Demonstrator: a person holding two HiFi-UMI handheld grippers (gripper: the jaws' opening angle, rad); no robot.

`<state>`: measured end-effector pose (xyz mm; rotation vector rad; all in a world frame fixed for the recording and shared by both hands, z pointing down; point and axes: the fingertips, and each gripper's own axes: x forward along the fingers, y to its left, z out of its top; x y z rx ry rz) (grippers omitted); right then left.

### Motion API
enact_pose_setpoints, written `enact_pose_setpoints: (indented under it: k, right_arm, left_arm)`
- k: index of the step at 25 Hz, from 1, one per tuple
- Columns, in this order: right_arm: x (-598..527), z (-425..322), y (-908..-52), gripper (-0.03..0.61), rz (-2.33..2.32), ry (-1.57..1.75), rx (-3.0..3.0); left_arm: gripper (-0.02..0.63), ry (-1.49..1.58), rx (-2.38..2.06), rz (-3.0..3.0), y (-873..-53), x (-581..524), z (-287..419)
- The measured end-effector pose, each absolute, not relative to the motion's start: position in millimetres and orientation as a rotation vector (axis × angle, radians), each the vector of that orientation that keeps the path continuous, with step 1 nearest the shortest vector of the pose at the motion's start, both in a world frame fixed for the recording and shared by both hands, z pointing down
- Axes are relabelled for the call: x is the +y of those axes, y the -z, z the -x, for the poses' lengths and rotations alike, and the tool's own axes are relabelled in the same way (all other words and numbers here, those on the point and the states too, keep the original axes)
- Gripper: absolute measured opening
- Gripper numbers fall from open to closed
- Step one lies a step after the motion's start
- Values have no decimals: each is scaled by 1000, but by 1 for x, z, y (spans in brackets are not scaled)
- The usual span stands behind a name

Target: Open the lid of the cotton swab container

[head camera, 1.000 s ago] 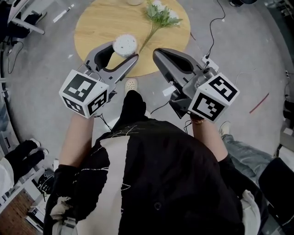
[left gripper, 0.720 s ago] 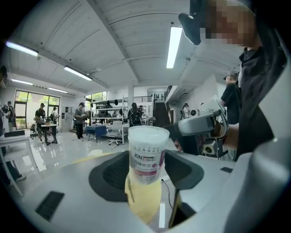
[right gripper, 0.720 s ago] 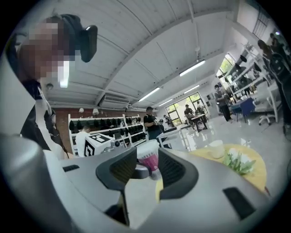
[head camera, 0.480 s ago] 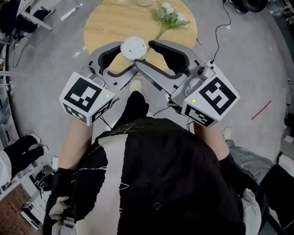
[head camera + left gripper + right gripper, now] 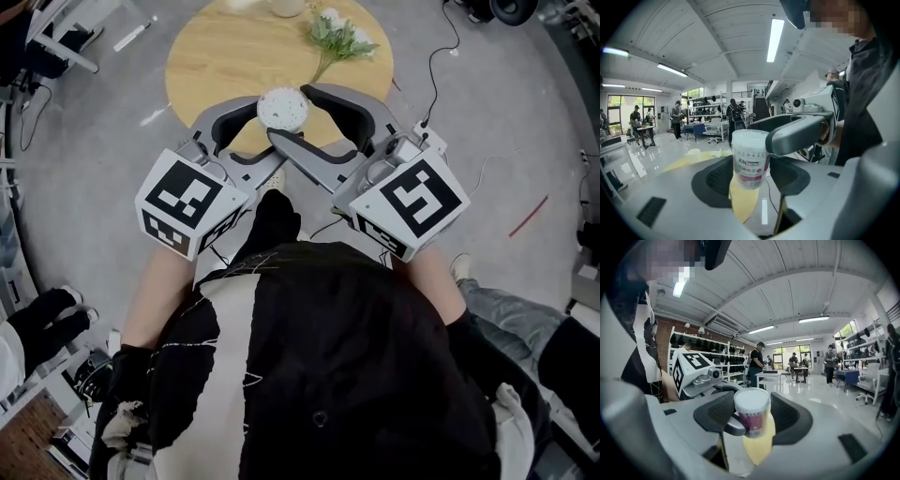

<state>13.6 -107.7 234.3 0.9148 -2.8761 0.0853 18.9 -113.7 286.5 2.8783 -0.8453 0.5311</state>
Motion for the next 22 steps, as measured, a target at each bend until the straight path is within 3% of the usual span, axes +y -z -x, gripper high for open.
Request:
enact_pose_setpoints:
  k: [6, 18, 22]
  right_arm:
    - [-99, -15, -237, 245, -960, -177, -2866]
    - [-101, -10, -239, 233, -910, -690, -2951]
    - [-100, -5, -239, 233, -889, -674, -2942]
  left_arm:
    - [256, -538, -822, -2855, -287, -103, -19]
    - [252, -567, -902, -2890, -287, -99, -3]
    - [250, -541, -905, -2870, -289, -97, 1]
